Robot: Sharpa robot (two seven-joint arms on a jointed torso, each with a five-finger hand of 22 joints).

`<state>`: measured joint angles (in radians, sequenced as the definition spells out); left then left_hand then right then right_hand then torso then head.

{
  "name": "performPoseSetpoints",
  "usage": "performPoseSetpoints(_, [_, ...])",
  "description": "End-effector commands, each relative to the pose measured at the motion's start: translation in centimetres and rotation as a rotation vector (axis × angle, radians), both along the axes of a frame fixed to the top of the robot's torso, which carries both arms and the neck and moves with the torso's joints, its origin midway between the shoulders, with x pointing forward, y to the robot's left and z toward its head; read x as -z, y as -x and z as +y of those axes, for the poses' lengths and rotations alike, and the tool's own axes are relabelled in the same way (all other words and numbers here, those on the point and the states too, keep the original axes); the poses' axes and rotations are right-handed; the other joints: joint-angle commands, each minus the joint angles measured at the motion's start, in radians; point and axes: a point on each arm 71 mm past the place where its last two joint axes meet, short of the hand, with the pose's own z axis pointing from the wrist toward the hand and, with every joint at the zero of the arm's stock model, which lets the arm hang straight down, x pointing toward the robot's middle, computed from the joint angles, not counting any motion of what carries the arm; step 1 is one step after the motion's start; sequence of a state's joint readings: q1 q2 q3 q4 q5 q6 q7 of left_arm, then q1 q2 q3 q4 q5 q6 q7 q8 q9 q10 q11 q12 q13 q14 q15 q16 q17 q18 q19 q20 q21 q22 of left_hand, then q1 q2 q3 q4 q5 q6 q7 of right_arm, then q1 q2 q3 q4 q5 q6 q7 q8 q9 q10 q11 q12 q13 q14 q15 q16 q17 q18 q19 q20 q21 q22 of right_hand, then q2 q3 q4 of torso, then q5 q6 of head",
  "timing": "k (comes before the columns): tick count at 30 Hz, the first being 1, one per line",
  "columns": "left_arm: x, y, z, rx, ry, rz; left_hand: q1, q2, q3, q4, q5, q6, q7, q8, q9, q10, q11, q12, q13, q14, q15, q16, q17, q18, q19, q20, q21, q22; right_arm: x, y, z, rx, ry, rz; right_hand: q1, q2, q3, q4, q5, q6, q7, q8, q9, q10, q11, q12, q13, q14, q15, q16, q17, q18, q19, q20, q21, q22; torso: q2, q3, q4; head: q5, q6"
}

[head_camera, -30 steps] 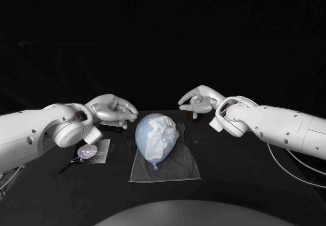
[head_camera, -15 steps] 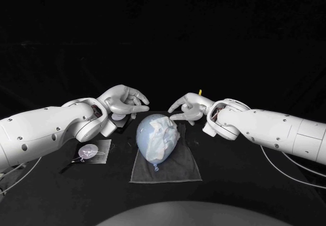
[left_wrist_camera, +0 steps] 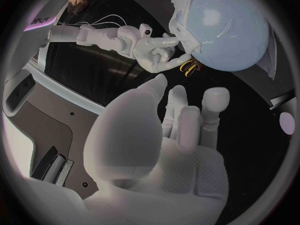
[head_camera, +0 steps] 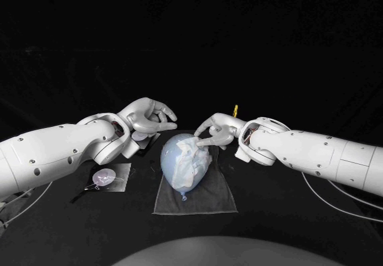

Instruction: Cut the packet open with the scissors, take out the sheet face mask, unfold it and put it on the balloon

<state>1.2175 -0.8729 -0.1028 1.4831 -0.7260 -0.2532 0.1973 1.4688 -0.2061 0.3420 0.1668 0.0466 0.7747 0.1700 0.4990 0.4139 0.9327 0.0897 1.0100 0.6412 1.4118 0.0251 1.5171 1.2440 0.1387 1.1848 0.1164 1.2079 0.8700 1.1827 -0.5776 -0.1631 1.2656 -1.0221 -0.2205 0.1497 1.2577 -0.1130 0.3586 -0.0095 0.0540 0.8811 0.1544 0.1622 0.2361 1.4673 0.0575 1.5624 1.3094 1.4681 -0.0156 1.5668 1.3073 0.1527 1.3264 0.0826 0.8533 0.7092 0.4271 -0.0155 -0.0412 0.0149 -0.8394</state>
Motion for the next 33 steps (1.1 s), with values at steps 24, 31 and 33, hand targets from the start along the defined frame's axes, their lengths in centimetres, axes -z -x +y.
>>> performPoseSetpoints(24, [-0.05, 0.13, -0.32, 0.021, 0.001, 0.002, 0.018, 0.011, 0.010, 0.004, 0.002, 0.005, -0.001, 0.012, -0.008, 0.002, -0.002, 0.028, 0.009, 0.021, -0.002, 0.010, 0.031, -0.011, 0.022, -0.001, 0.029, 0.037, -0.35, 0.17, 0.91, -0.015, 0.013, -0.060, 0.066, 0.079, 0.060, -0.054, -0.005, 0.138, -0.026, 0.094, 0.036, 0.104, -0.008, 0.008, 0.261, 0.103, -0.003, 0.004, 0.264, -0.002, -0.022, 0.003, 0.050, 0.057, 0.005, -0.0003, 0.0002, 0.001, -0.010])
performPoseSetpoints(31, [-0.05, 0.16, -0.33, 0.020, 0.008, 0.008, 0.019, 0.013, 0.013, 0.005, 0.002, 0.007, -0.001, 0.013, -0.008, 0.000, -0.002, 0.028, 0.008, 0.014, -0.002, 0.008, 0.016, -0.011, 0.021, -0.001, 0.029, 0.036, -0.31, 0.32, 0.88, -0.027, 0.032, -0.068, 0.048, 0.084, 0.070, -0.084, -0.006, 0.183, -0.075, 0.200, 0.100, 0.104, -0.052, 0.008, 0.261, 0.103, -0.041, 0.004, 0.264, -0.005, -0.029, -0.030, 0.074, 0.090, 0.003, -0.0004, 0.0019, -0.003, -0.016])
performPoseSetpoints(33, [-0.05, 0.17, -0.30, 0.019, 0.009, 0.009, 0.019, 0.014, 0.013, 0.005, 0.002, 0.007, -0.001, 0.014, -0.009, 0.000, -0.002, 0.028, 0.008, 0.012, -0.002, 0.007, 0.012, -0.011, 0.020, -0.001, 0.029, 0.035, -0.25, 0.31, 0.83, -0.027, 0.039, -0.064, 0.041, 0.083, 0.069, -0.083, -0.006, 0.177, -0.079, 0.210, 0.107, 0.104, -0.056, 0.008, 0.261, 0.103, -0.044, 0.004, 0.264, -0.006, -0.026, -0.033, 0.082, 0.099, 0.003, 0.0000, 0.0011, -0.003, -0.016])
